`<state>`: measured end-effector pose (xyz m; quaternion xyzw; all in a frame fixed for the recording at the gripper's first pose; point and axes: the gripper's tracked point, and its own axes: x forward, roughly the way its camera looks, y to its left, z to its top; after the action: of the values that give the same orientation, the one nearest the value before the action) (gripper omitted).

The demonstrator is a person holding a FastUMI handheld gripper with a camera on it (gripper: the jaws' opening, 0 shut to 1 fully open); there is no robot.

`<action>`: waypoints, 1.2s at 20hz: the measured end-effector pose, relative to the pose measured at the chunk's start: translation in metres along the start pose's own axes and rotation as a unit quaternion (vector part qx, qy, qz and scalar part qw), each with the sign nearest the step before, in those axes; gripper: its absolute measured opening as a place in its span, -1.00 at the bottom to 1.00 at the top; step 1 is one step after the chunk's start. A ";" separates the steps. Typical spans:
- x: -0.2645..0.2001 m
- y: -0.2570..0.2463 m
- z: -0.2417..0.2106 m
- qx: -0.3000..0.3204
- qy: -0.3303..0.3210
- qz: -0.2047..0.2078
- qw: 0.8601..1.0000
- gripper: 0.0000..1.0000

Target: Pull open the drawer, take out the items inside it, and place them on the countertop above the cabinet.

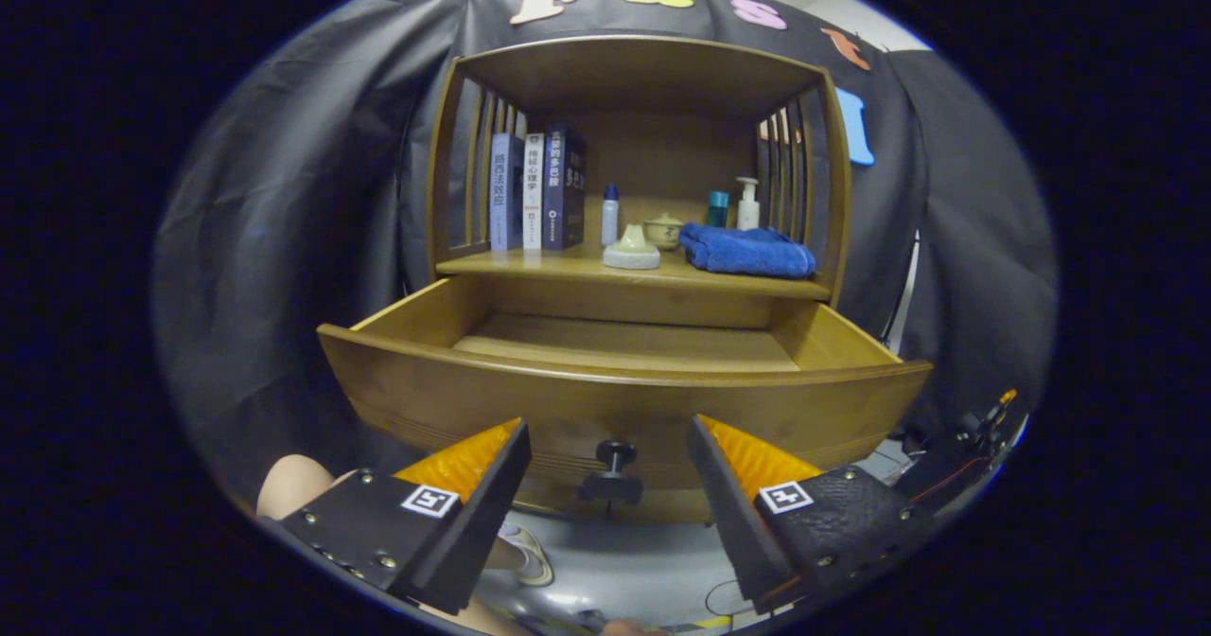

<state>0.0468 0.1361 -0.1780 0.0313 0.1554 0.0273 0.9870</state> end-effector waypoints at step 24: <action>0.027 -0.021 0.001 0.009 0.006 -0.041 0.999 0.97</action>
<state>0.0734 0.1169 -0.1870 0.0340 0.1628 -0.0143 0.9860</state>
